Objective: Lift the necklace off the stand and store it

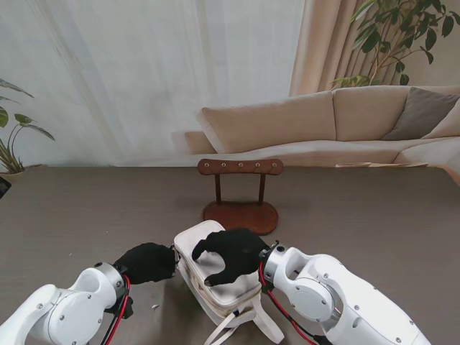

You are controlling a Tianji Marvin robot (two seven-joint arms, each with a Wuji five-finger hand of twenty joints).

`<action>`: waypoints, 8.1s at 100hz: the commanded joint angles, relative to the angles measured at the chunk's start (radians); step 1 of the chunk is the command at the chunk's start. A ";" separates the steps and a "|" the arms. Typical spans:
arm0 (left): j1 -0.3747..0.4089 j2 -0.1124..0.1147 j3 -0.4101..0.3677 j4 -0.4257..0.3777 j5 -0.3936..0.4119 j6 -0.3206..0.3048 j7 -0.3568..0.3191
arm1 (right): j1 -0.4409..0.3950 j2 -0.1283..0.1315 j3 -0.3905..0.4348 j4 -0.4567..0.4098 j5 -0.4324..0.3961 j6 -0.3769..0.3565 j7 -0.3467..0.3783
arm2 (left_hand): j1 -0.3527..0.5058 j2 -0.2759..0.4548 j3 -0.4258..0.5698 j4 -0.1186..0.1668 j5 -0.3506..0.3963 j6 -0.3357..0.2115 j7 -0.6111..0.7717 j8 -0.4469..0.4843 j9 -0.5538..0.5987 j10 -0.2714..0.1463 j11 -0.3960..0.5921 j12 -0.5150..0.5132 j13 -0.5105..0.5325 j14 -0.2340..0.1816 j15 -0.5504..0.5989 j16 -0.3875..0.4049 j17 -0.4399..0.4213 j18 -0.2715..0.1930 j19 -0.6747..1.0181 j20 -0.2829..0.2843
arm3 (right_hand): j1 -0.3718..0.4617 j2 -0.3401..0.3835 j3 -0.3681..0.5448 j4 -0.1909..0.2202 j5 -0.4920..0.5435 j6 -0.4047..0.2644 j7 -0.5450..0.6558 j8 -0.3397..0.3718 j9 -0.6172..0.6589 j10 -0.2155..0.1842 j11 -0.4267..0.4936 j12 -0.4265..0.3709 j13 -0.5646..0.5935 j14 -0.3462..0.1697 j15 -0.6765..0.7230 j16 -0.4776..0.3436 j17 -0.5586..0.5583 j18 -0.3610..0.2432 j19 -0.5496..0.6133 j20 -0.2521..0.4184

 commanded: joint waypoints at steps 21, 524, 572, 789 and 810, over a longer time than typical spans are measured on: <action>0.081 -0.007 -0.066 -0.087 0.031 -0.033 -0.043 | -0.015 0.004 -0.022 0.056 -0.041 -0.007 0.001 | 0.029 0.001 0.031 -0.013 0.009 -0.046 0.019 0.004 0.022 -0.003 0.010 0.012 0.024 -0.015 0.017 0.016 0.005 -0.013 0.043 0.001 | -0.013 -0.080 0.099 -0.021 0.039 -0.041 0.026 0.015 0.016 -0.034 0.033 0.010 0.024 -0.029 0.013 0.001 -0.365 -0.029 0.001 0.008; 0.196 -0.006 0.156 -0.238 0.047 0.039 0.031 | -0.008 0.035 0.174 0.074 0.060 0.119 0.282 | 0.024 -0.018 0.058 -0.017 0.019 -0.041 0.030 0.008 0.049 -0.006 0.037 0.025 0.059 -0.040 0.062 0.024 0.053 -0.010 0.070 0.001 | -0.057 0.175 -0.104 0.039 0.051 0.114 0.080 0.042 0.038 0.002 0.018 0.002 0.090 -0.003 0.033 0.018 -0.375 -0.016 -0.011 0.015; 0.173 -0.013 0.147 -0.160 0.016 0.054 0.062 | -0.061 0.050 0.198 0.091 0.152 0.043 0.343 | 0.000 -0.036 0.116 -0.036 0.020 -0.039 0.049 0.009 0.064 -0.009 0.055 0.052 0.078 -0.063 0.109 0.028 0.087 -0.006 0.089 -0.008 | -0.059 0.200 -0.116 0.048 0.210 0.080 0.162 0.097 0.105 0.002 0.047 0.029 0.129 -0.007 0.083 0.041 -0.373 -0.014 -0.002 0.016; 0.117 -0.012 -0.091 -0.048 0.076 0.020 -0.020 | -0.053 -0.007 0.031 -0.031 0.180 0.109 0.095 | -0.009 -0.038 0.126 -0.041 0.019 -0.048 0.048 0.005 0.062 -0.016 0.046 0.050 0.071 -0.060 0.097 0.019 0.080 -0.005 0.083 -0.024 | -0.035 0.122 0.040 0.028 0.365 0.048 0.149 0.119 0.230 0.008 0.050 0.042 0.207 -0.004 0.134 0.054 -0.303 0.015 0.057 0.001; 0.133 -0.007 -0.105 -0.070 0.094 0.021 -0.058 | -0.031 -0.023 0.027 -0.061 0.074 0.185 0.015 | -0.008 -0.037 0.125 -0.041 0.018 -0.048 0.050 0.005 0.061 -0.017 0.046 0.050 0.069 -0.060 0.096 0.020 0.077 -0.007 0.080 -0.025 | -0.019 0.105 0.068 0.032 0.314 0.048 0.104 0.116 0.228 0.007 0.028 0.049 0.194 -0.025 0.107 0.052 -0.289 0.005 0.069 0.000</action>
